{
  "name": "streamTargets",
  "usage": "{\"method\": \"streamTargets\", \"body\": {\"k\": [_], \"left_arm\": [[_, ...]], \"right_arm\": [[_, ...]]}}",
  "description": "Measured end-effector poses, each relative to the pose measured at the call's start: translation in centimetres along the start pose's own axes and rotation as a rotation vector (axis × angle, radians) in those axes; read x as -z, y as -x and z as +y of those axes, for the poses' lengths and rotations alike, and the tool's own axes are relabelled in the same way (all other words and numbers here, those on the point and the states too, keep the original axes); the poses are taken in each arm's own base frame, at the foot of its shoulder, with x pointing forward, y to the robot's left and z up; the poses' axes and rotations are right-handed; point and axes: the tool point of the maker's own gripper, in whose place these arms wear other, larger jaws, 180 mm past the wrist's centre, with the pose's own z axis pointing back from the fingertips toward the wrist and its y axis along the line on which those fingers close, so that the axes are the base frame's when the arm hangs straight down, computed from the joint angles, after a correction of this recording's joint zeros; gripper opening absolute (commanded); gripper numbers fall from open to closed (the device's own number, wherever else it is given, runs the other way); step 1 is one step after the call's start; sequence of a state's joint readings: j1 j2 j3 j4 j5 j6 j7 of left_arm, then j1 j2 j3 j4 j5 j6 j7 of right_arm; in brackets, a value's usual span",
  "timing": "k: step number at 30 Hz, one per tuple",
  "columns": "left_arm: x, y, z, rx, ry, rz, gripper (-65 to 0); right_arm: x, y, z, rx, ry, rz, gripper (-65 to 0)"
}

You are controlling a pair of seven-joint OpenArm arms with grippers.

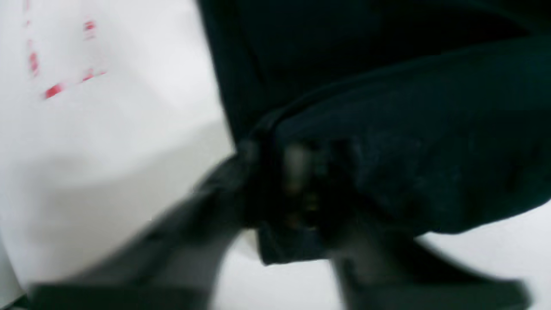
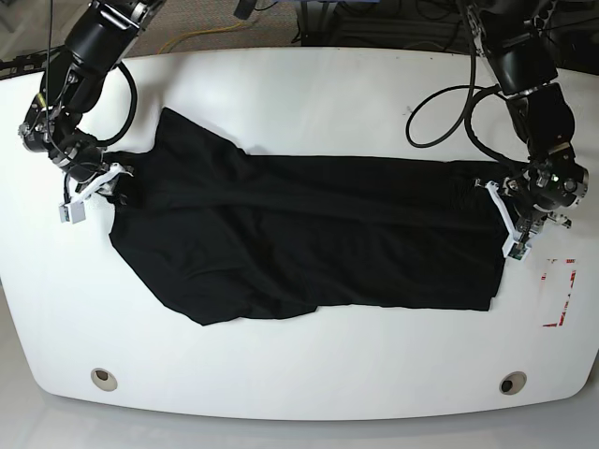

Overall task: Fold the T-shirt properly
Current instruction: 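Pull both grippers along the shirt edge toward the table center, then drag the shirt edge back toward the robot with both grippers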

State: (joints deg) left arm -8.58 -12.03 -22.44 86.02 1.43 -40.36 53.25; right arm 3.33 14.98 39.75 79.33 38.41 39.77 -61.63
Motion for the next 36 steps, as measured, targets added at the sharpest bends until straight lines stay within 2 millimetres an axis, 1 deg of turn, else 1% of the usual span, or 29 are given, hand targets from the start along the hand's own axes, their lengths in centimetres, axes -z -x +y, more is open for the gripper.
{"method": "streamTargets", "body": {"k": [1,2,3,4,6,8,9,11,12,14,18,20,24,25,29,31,32,33,34,35,36], "left_arm": [[0.4,0.2,-0.3,0.012,0.013,0.014,-32.1],[0.7,0.3,-0.5,0.021,0.024,0.025,-26.2],[1.0,0.4,-0.7,0.025,0.034,0.033,-22.2],[1.2,0.5,-1.0,0.030,0.042,0.038,-21.0],[1.2,0.4,-1.4,0.045,0.047,0.041,-21.5],[1.0,-0.1,-1.6,0.063,0.044,0.028,-22.6],[0.8,-0.5,-1.6,0.071,0.041,0.018,-23.1],[0.4,-1.1,-1.6,0.081,0.031,-0.003,-22.9],[0.0,-1.3,-1.5,0.089,0.022,-0.011,-22.9],[-0.3,-1.3,-1.5,0.098,0.015,-0.016,-22.9],[-0.1,-0.4,-1.7,0.094,0.023,0.006,-22.9],[0.4,0.3,-1.9,0.083,0.037,0.020,-22.9],[0.9,0.3,-2.9,0.068,0.067,-0.056,-22.9],[0.9,0.5,-3.2,0.066,0.074,-0.068,-22.9],[1.8,2.7,-4.5,0.043,0.115,-0.040,-22.9],[2.3,2.4,-4.7,0.022,0.132,-0.077,-22.9],[2.4,2.4,-4.8,0.013,0.138,-0.088,-22.9],[2.6,2.2,-4.8,0.003,0.144,-0.108,-22.9],[2.8,2.1,-4.9,-0.007,0.150,-0.122,-22.9],[2.9,2.0,-5.0,-0.017,0.153,-0.134,-22.9],[3.0,2.0,-5.0,-0.029,0.156,-0.146,-22.9]], "right_arm": [[0.0,0.0,-0.3,0.003,0.003,-0.002,-21.4],[0.0,0.1,-0.6,0.004,0.006,-0.001,-17.9],[-0.1,0.1,-0.8,0.002,0.012,0.002,-15.9],[-0.2,0.0,-0.8,0.001,0.012,-0.002,-15.9],[-0.5,0.0,-0.8,-0.002,0.010,-0.009,-17.1],[-1.4,0.4,-0.5,-0.030,0.019,0.001,-18.5],[-2.1,0.7,-0.3,-0.040,0.020,0.003,-19.0],[-4.1,1.5,0.1,-0.046,0.019,-0.009,-19.8],[-4.8,2.3,0.2,-0.028,0.023,-0.001,-19.8],[-5.6,4.0,0.6,0.001,0.015,0.017,-19.8],[-6.3,8.1,1.6,0.048,0.007,0.084,-19.8],[-6.3,9.3,2.1,0.072,-0.001,0.098,-19.8],[-5.6,11.2,3.7,0.080,-0.046,0.146,-19.8],[-5.4,11.4,4.1,0.079,-0.056,0.153,-19.8],[-4.4,12.2,5.8,0.083,-0.103,0.169,-19.8],[-3.7,12.2,6.8,0.095,-0.127,0.159,-19.8],[-3.4,12.2,7.0,0.103,-0.132,0.153,-20.0],[-3.0,12.0,7.1,0.113,-0.134,0.141,-20.8],[-2.5,11.7,7.1,0.119,-0.135,0.132,-23.8],[-2.1,11.5,7.1,0.120,-0.136,0.129,-27.7],[-1.7,11.3,6.9,0.110,-0.128,0.130,-33.3]]}}
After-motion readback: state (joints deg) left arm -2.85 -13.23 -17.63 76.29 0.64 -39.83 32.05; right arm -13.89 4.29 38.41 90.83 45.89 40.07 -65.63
